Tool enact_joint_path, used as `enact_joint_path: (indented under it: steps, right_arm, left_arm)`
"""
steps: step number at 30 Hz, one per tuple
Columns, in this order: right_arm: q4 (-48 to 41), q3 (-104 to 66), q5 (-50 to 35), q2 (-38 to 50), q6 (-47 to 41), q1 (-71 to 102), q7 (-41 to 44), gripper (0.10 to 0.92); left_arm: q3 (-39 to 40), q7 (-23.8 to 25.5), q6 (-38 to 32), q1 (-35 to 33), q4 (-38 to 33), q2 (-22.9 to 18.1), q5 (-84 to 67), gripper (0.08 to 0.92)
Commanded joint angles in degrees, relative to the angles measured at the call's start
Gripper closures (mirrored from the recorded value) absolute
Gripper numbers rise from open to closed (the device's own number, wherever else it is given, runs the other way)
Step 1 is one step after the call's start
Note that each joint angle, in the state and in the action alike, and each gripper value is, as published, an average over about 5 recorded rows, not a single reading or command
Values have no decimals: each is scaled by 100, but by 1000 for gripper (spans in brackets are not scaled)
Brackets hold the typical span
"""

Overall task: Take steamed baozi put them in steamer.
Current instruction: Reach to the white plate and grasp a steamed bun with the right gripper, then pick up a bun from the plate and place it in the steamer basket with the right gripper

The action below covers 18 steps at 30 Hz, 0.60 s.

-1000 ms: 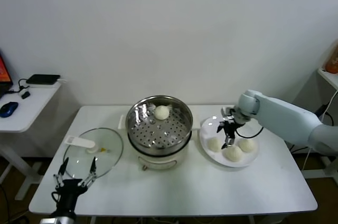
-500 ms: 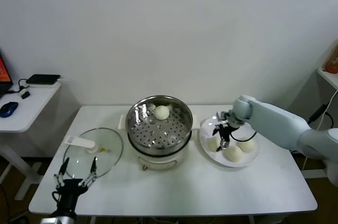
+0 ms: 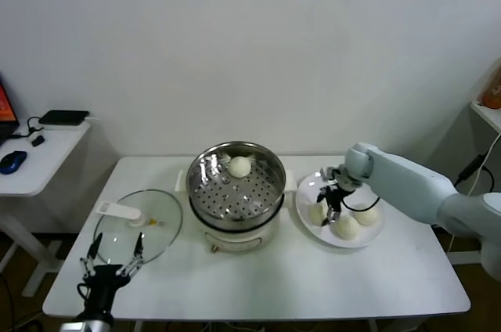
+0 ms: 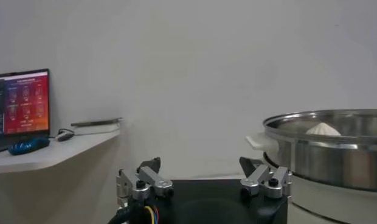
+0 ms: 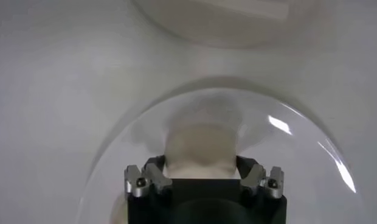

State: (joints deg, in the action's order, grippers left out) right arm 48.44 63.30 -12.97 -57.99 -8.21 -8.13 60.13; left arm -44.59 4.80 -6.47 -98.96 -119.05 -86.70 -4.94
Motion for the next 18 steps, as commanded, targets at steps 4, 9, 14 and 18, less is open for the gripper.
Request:
enact_joint_path:
  steps: [4, 9, 14, 18]
  right_arm:
    - [8, -54, 19, 3, -30, -39, 56, 319]
    - [129, -48, -25, 74, -74, -88, 85, 323]
    - [435, 160, -381, 249, -101, -562, 103, 329]
    - [741, 625, -880, 409, -132, -1362, 160, 330]
  left_arm:
    - [0, -1, 6, 19, 1, -10, 22, 177]
    - [-5, -6, 7, 12, -14, -17, 21, 177]
    - [-12, -13, 10, 19, -6, -18, 19, 177]
    - [-1, -20, 28, 34, -17, -26, 29, 177]
